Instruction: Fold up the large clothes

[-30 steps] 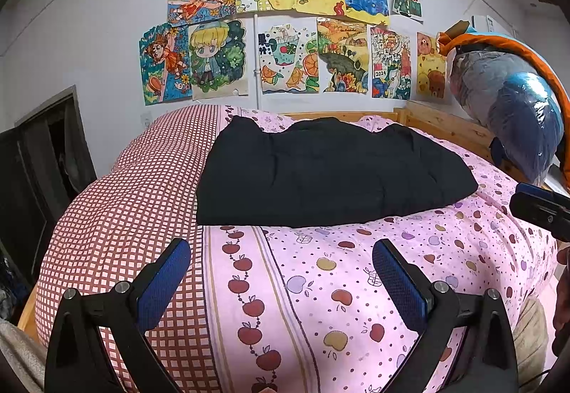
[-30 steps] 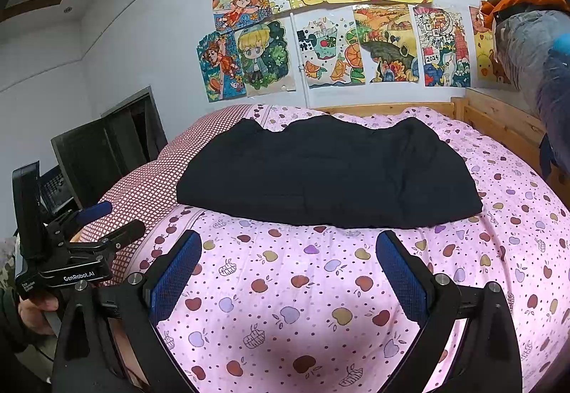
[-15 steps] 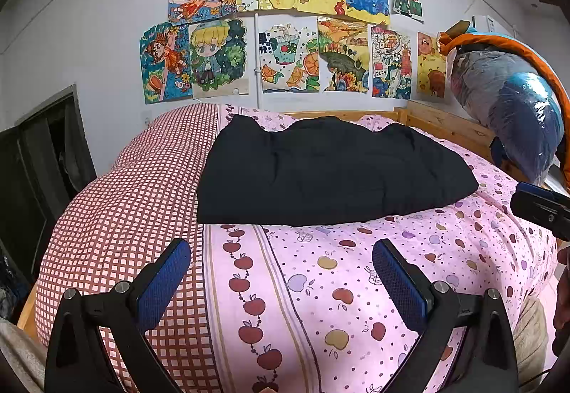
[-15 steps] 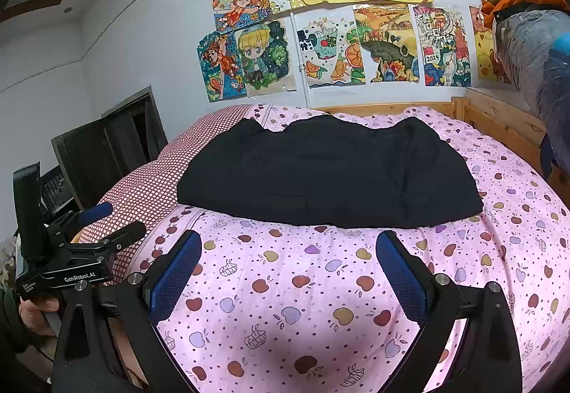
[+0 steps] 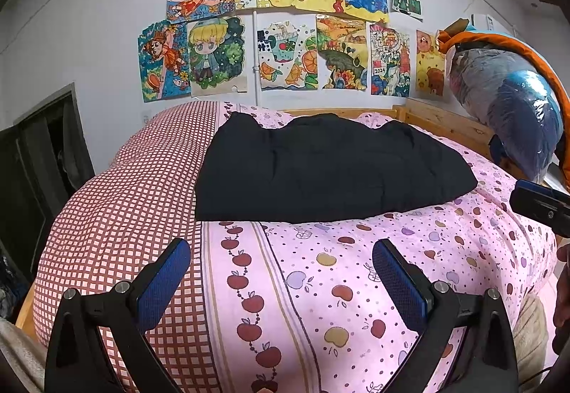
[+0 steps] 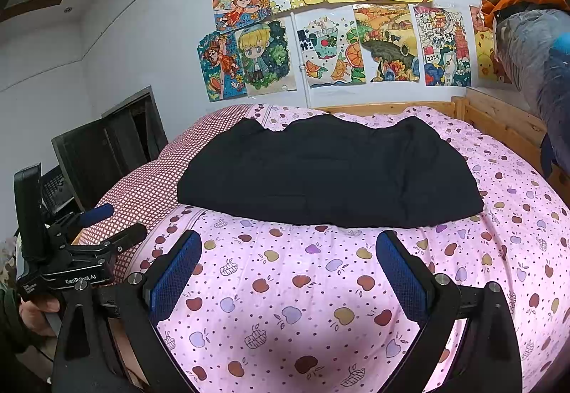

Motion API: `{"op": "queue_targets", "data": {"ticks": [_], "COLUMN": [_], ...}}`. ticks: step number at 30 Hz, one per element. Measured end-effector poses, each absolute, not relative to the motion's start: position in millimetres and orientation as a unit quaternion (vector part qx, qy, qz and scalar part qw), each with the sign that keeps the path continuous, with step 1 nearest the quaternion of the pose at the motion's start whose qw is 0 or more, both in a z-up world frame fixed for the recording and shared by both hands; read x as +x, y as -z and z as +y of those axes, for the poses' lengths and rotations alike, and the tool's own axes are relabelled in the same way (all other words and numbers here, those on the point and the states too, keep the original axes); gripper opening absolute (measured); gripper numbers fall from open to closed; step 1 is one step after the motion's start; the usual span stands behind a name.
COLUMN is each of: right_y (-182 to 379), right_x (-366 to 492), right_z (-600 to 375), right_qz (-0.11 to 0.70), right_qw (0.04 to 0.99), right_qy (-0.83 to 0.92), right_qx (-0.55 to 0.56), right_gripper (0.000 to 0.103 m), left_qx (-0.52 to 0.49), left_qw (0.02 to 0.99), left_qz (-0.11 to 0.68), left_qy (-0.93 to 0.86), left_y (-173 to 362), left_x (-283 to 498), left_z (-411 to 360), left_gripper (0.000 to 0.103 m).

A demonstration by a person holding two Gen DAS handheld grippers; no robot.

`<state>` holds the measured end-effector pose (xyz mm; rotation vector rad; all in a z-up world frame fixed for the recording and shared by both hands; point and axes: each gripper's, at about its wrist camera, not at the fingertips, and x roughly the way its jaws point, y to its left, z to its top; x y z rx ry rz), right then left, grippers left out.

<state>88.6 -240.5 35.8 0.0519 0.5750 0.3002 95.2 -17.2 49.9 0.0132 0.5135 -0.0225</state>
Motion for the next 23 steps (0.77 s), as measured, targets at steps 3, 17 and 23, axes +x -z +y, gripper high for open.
{"op": "queue_targets", "data": {"ticks": [3,17,23], "right_y": [-35.8,-29.9,-28.6], "right_x": [88.7,88.5,88.7], "right_z": [-240.0,-240.9,-241.4], "right_qz": [0.282,0.286,0.286], "right_qw": [0.948,0.946,0.946], "right_qy": [-0.148,-0.147,-0.147], "right_qx": [0.025,0.030,0.031], "right_gripper": [0.096,0.096,0.096], "left_qx": [0.002,0.013,0.012], "left_qw": [0.967,0.972,0.972], "left_qz": [0.256,0.236,0.235], "left_qy": [0.016,0.006,0.004], "left_y": [-48.4,-54.8,-54.5], "left_x": [95.1,88.9,88.5], "left_z": [-16.6,-19.3,-19.9], "left_gripper": [0.103,0.103,0.103]}}
